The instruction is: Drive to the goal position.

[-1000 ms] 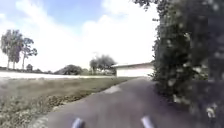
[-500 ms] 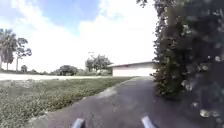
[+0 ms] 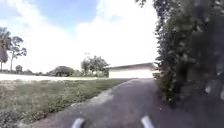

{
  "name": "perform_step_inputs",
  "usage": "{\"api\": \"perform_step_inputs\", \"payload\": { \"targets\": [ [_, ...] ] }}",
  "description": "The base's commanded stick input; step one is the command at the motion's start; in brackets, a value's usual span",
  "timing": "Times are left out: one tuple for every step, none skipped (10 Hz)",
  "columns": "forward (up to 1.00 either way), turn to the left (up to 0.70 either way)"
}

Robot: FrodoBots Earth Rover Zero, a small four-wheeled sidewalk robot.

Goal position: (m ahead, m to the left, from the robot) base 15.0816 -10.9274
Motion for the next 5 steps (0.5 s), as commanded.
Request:
{"api": "perform_step_inputs", "payload": {
  "targets": [
    [0.69,0.03],
    [0.69,0.03],
    [0.69,0.03],
    [0.69,0.03],
    [0.69,0.03]
  ]
}}
